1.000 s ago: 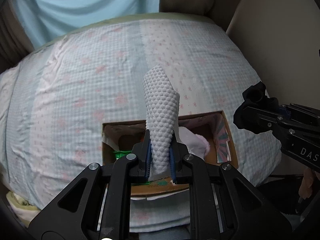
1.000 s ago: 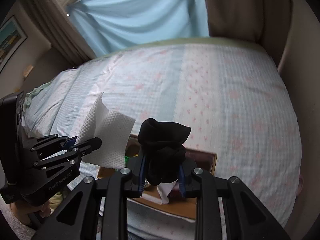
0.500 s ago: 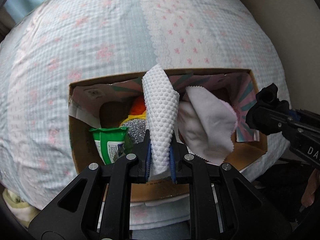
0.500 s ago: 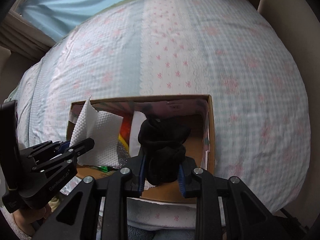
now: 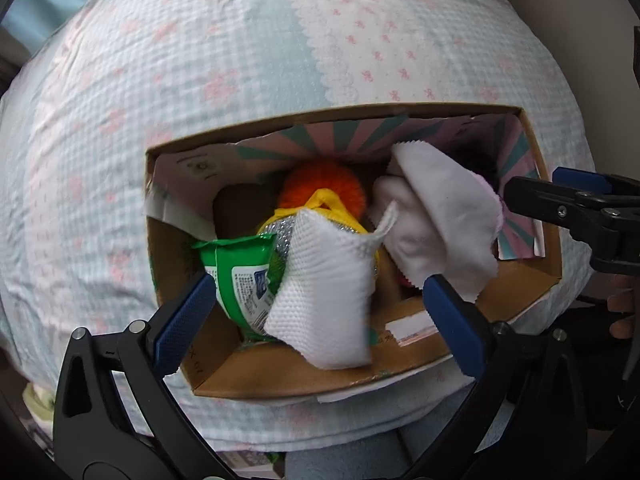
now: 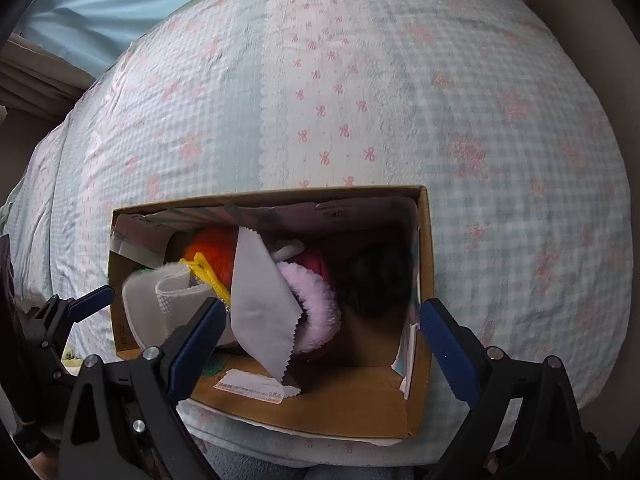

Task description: Organize soft objects

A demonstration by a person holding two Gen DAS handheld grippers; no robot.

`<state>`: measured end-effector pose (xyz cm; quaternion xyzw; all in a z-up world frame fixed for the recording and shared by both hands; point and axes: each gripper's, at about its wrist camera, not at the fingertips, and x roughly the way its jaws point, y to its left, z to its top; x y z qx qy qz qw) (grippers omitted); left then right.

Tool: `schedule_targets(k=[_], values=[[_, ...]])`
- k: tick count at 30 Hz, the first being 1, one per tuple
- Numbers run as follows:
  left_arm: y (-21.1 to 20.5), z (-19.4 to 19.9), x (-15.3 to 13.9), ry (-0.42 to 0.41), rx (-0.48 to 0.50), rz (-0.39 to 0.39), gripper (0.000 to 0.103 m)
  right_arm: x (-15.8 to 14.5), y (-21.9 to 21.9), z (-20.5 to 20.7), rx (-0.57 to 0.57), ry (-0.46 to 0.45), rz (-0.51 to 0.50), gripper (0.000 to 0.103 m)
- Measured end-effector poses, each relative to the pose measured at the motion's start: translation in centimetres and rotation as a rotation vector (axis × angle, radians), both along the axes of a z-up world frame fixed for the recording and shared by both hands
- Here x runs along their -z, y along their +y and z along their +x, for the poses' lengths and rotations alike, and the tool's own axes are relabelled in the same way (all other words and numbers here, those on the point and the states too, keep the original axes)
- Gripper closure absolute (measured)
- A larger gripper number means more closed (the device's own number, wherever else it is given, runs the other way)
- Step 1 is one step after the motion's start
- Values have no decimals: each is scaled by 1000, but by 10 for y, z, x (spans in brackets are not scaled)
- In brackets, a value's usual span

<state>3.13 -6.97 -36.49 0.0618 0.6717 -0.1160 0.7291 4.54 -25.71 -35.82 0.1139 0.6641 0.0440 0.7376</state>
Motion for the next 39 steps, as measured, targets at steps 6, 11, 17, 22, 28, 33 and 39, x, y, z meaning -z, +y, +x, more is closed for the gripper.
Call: schedule_targets(k=[6,11,17,22,28,33,39], values=[[6,-2,-1,1,-18,11,0,3,3,1,-17,13,12,6],[10,-3,-15,-19,-41,5,0,-1,6,-1,-18,10,22,6],[19,-9,-57,-81,-86,-11,0,-20,12,-4,-30,-27,21,6],[23,-12,-115,-173,-124,-22,0,-58,13,-9,-28,-82,13,6],[25,-16,-207,-370,-156,-23,0,-127,16,-18,-34,-183,-32,6],[30,-31,-277,-544,-179,-36,0,-197,18,-27,-37,-313,-89,7],[39,-57,-326,-682,-214,-57,0,-263,14,-46,-1,-458,-149,7]])
